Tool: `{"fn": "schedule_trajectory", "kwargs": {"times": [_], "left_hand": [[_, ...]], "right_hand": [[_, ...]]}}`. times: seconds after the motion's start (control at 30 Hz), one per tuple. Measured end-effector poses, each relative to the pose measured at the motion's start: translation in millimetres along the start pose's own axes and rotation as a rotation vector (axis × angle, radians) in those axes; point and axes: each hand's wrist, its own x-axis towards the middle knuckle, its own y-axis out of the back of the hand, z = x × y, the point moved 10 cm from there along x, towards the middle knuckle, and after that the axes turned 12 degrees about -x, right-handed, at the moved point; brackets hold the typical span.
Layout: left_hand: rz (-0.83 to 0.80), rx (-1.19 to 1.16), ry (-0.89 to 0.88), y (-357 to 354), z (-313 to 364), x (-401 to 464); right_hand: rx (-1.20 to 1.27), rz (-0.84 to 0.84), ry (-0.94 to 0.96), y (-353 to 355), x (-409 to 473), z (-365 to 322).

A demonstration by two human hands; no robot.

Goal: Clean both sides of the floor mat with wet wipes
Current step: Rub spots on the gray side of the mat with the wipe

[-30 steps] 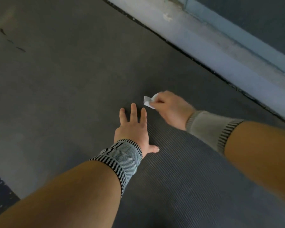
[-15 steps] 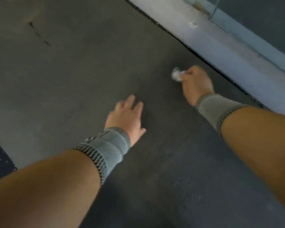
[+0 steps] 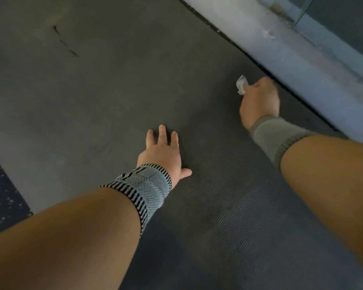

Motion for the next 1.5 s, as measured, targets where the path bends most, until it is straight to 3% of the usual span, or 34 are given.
{"fn": "schedule_trajectory", "kwargs": {"times": [0.07, 0.13, 0.17, 0.2, 0.23, 0.33, 0.4, 0.47, 0.57, 0.6, 0.63, 0.73, 0.77, 0.83, 0.93, 1.0, 1.03, 1.13, 1.17, 1.2, 1.3, 1.33, 1.37, 1.43, 1.5], "left_hand": [[-0.012, 0.006, 0.007, 0.6, 2.7, -0.4], [-0.016, 0.006, 0.008, 2.0, 5.3, -0.7], [-0.020, 0.005, 0.008, 2.2, 5.9, -0.8], [-0.025, 0.006, 0.009, 1.6, 6.1, -0.9], [-0.026, 0.008, 0.010, 1.3, 6.1, -0.2], [-0.025, 0.011, 0.009, 0.0, 6.1, -0.3], [-0.024, 0.004, 0.010, -0.4, 6.3, -0.4], [-0.024, -0.009, 0.008, -0.6, 6.2, -0.5], [-0.012, -0.025, 0.000, -0.5, 5.8, 0.2], [-0.007, -0.030, -0.002, -0.9, 5.2, 0.0], [-0.003, -0.031, -0.004, -1.7, 4.9, -0.1], [0.011, -0.021, -0.007, -2.8, 3.0, 0.0], [0.013, -0.018, -0.010, -2.5, 3.0, -0.1], [0.011, -0.021, -0.011, -2.6, 3.4, -0.5], [0.013, -0.032, -0.005, -0.9, 3.6, -0.6], [0.009, -0.037, -0.002, -1.3, 3.2, -0.9], [0.007, -0.035, -0.002, -2.2, 3.2, -0.7], [0.014, -0.031, -0.001, -2.9, 1.7, -0.1], [0.012, -0.034, -0.002, -2.8, 1.9, -0.1], [0.007, -0.042, 0.000, -3.2, 1.8, -0.5], [0.004, -0.061, 0.002, -2.3, 2.7, -0.5], [0.008, -0.061, 0.000, -1.8, 2.8, -0.3], [0.009, -0.059, -0.002, -2.4, 3.1, -0.6], [0.016, -0.051, -0.008, -3.4, 2.7, 0.1], [0.027, -0.046, -0.010, -3.3, 0.6, 0.4]], "right_hand": [[0.014, -0.096, 0.328, -24.0, -37.8, -40.8], [-0.097, -0.268, 0.766, -46.9, -105.5, -73.1], [-0.166, -0.266, 0.933, -44.0, -121.3, -78.7], [-0.178, -0.276, 0.947, -36.5, -112.1, -75.0], [-0.189, -0.228, 0.849, -30.8, -81.2, -62.9], [-0.333, -0.028, 0.277, -0.1, 25.9, 4.3], [-0.298, 0.017, 0.107, -2.0, 29.9, 15.6], [-0.169, -0.084, 0.225, -21.8, -11.7, -16.9], [-0.276, -0.241, 0.820, -45.9, -83.8, -63.6], [-0.287, -0.211, 0.822, -40.0, -73.9, -58.9], [-0.279, -0.170, 0.730, -27.8, -49.8, -44.1], [-0.425, -0.056, 0.167, 5.6, 34.0, 26.5], [-0.497, -0.025, 0.127, 9.4, 39.1, 29.6], [-0.330, -0.008, 0.255, 1.5, 14.2, -4.6], [-0.337, -0.144, 0.865, -44.5, -64.3, -79.7], [-0.396, -0.134, 0.995, -45.8, -69.9, -87.5], [-0.413, -0.110, 0.901, -40.1, -47.6, -79.4], [-0.419, 0.009, 0.282, -4.4, 38.0, -15.5], [-0.380, 0.033, 0.199, -2.5, 35.6, -10.2], [-0.348, 0.027, 0.243, -5.5, 17.4, -23.5], [-0.204, -0.238, 0.894, -51.7, -88.7, -96.6], [-0.192, -0.337, 1.057, -57.1, -113.9, -106.8], [-0.185, -0.344, 1.103, -54.7, -109.5, -106.5], [-0.292, -0.144, 0.840, -40.5, -45.6, -88.7], [-0.315, -0.023, 0.385, -24.7, 10.9, -49.2]]}}
